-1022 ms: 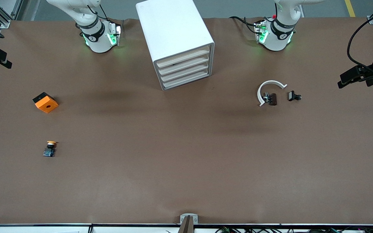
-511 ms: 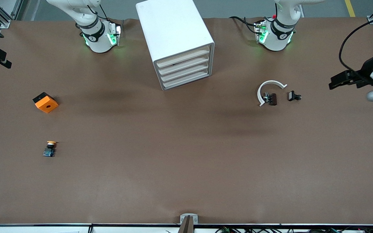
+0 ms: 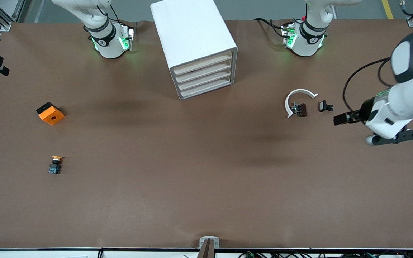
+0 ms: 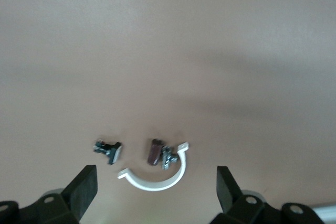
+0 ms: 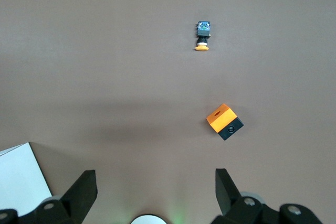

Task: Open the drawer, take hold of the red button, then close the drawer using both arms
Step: 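Reach the left gripper to the white cabinet's drawer front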

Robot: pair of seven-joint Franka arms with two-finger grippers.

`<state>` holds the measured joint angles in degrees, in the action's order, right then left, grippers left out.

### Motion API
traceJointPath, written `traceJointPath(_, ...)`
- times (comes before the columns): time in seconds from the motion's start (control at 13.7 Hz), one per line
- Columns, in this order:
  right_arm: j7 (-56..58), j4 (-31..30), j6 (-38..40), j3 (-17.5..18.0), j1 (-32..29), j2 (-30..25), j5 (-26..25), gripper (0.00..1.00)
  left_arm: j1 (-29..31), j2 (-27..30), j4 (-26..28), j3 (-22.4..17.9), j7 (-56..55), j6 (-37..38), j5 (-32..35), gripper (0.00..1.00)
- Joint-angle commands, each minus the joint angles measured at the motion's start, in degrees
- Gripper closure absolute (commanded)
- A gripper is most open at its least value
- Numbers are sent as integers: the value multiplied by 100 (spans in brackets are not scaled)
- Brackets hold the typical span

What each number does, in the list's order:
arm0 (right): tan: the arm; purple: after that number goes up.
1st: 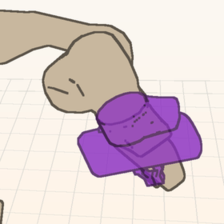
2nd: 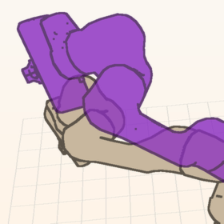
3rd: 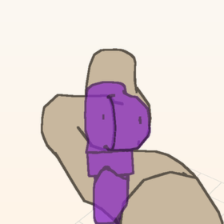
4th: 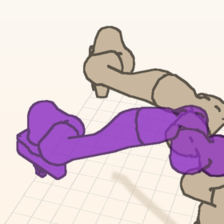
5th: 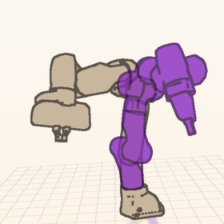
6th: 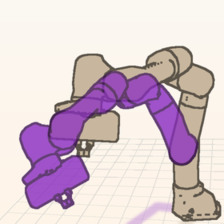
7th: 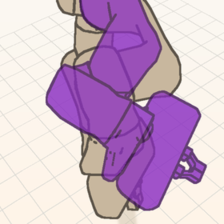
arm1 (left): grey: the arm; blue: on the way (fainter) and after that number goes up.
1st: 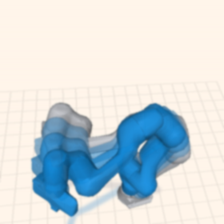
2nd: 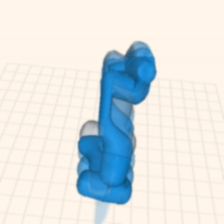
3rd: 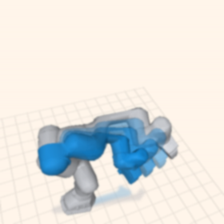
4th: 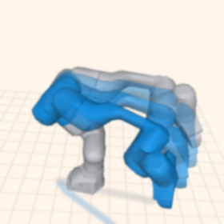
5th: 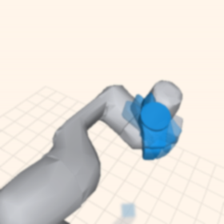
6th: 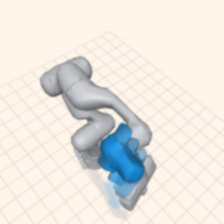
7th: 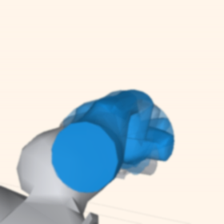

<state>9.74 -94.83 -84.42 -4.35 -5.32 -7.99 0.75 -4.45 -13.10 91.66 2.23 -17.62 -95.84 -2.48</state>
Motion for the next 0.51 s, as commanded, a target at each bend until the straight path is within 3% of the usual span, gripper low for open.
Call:
traceJointPath(0.0,72,149,14,48,-74,403,-101,0,-222,-305,-86,23,-810,-285,-16,0)
traceJointPath(0.22,81,289,-74,48,-57,903,-110,0,-1020,-1104,-113,14,-3001,-768,508,0)
traceJointPath(0.44,63,518,-83,48,-39,1186,-373,0,-1356,-1729,-586,23,-4756,-787,618,0)
